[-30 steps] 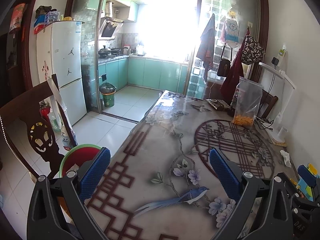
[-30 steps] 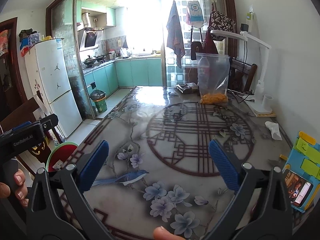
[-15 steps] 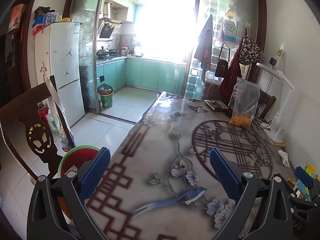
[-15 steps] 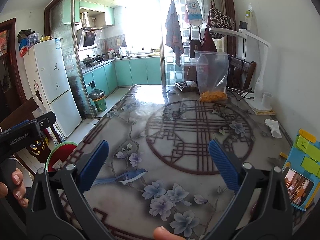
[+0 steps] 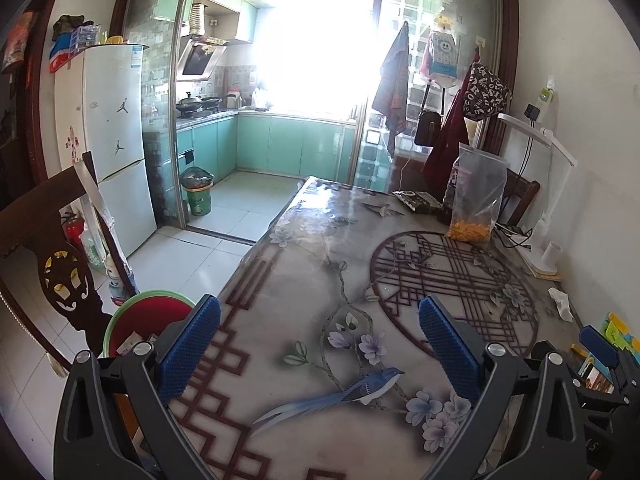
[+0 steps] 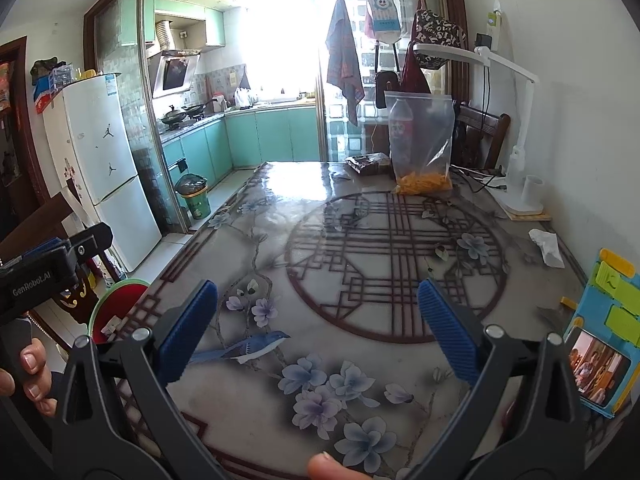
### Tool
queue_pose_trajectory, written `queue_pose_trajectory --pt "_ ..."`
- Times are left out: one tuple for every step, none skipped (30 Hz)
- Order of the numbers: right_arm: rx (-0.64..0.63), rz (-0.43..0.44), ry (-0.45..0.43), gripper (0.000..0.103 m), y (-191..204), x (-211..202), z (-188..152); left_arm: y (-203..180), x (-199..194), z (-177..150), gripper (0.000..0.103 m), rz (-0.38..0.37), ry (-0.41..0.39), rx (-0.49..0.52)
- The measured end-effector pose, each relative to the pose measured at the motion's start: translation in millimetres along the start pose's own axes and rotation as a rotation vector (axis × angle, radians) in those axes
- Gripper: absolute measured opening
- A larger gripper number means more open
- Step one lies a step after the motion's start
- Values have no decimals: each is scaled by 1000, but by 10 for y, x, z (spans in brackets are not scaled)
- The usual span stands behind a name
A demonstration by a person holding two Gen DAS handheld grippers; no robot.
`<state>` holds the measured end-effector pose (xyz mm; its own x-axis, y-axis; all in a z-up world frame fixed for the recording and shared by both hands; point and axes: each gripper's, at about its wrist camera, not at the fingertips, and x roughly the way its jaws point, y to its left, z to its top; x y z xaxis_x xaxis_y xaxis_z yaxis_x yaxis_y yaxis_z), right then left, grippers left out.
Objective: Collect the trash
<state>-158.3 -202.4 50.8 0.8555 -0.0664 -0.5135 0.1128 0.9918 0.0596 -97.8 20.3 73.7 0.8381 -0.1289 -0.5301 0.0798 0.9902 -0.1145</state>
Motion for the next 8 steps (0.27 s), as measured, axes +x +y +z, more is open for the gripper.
queue_pose_trajectory --pt "2 -3 8 98 -28 28 -15 -19 63 -19 95 2 11 5" --pt "0 -10 22 98 -73 79 -35 -37 148 -49 95 9 25 8" --pt "-4 -18 36 99 -116 129 -46 -59 267 -91 95 17 42 14" --pt "-8 -27 52 98 -173 189 -51 -83 403 -137 95 20 61 22" --pt "-12 -42 71 99 -263 281 -50 -98 529 -177 95 25 80 33" --pt "-17 -54 82 99 -347 362 -36 -132 725 -239 95 38 108 53" --pt "-21 -66 91 99 -414 425 -15 -151 866 -275 95 44 125 67" --pt "-32 -86 105 99 -518 531 7 -186 1061 -334 95 50 144 92"
